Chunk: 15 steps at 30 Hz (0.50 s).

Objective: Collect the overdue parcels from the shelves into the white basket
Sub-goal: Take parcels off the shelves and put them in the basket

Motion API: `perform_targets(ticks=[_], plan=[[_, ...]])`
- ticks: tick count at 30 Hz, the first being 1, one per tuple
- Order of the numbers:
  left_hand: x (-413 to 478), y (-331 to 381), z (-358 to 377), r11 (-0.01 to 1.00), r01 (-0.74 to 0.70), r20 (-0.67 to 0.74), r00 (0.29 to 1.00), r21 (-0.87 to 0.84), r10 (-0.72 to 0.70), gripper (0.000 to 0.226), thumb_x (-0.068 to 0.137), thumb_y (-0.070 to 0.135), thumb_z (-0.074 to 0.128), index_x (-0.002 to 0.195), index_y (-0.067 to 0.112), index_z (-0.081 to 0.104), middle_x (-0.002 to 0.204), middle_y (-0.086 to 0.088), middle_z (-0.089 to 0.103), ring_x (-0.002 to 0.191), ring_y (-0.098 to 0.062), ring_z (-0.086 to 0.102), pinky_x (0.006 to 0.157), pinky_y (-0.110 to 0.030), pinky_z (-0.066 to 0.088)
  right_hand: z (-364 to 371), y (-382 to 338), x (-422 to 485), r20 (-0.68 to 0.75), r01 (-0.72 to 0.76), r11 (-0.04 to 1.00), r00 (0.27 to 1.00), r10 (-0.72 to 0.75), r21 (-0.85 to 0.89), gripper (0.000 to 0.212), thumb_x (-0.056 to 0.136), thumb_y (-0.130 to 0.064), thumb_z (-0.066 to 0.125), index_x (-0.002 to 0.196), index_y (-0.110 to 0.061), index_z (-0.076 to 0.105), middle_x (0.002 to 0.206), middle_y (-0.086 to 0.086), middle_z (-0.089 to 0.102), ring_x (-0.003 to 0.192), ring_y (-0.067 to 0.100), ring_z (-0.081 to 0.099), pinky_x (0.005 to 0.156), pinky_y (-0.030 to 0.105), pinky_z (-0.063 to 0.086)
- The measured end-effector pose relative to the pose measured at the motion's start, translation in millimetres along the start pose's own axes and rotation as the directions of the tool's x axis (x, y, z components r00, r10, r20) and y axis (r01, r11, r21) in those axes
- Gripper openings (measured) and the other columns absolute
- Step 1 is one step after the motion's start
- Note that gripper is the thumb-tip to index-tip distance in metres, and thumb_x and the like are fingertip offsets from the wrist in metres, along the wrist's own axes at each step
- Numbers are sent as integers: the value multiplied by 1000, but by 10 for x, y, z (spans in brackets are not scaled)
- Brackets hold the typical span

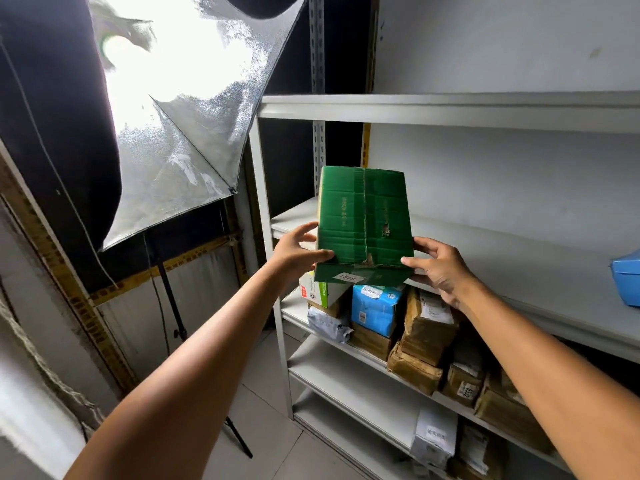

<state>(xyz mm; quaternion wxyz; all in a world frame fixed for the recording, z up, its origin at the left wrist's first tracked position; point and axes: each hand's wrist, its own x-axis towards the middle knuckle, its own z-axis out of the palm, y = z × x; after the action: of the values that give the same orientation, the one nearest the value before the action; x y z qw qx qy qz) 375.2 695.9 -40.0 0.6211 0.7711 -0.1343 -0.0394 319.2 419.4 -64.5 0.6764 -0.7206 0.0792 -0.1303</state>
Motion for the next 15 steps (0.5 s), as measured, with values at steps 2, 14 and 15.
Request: perform_targets(ticks=[2, 14, 15], plan=[[23, 36, 7, 1000, 6, 3, 1000, 19, -6, 80, 76, 10, 84, 145, 26, 48, 131, -11, 56, 111, -28, 65, 89, -49, 58, -31, 9, 34, 8, -16, 1000, 1000, 16, 6, 63, 79, 1, 76, 136, -12, 54, 138, 6, 56, 121, 28, 58, 100, 52, 50], [95, 90, 134, 986, -3, 9, 1000, 166, 2, 82, 79, 18, 83, 149, 27, 42, 132, -6, 54, 110, -22, 62, 83, -35, 59, -114, 3, 7, 65, -141, 981, 989, 134, 136, 57, 84, 11, 65, 137, -4, 49, 130, 13, 60, 104, 27, 66, 66, 31, 62], [100, 81, 139, 986, -3, 9, 1000, 168, 1, 83, 78, 18, 83, 149, 28, 42, 132, -6, 54, 111, -22, 61, 85, -37, 59, -109, 2, 1, 63, -141, 981, 989, 133, 136, 57, 84, 11, 64, 137, -4, 49, 130, 13, 60, 103, 27, 66, 65, 30, 62]])
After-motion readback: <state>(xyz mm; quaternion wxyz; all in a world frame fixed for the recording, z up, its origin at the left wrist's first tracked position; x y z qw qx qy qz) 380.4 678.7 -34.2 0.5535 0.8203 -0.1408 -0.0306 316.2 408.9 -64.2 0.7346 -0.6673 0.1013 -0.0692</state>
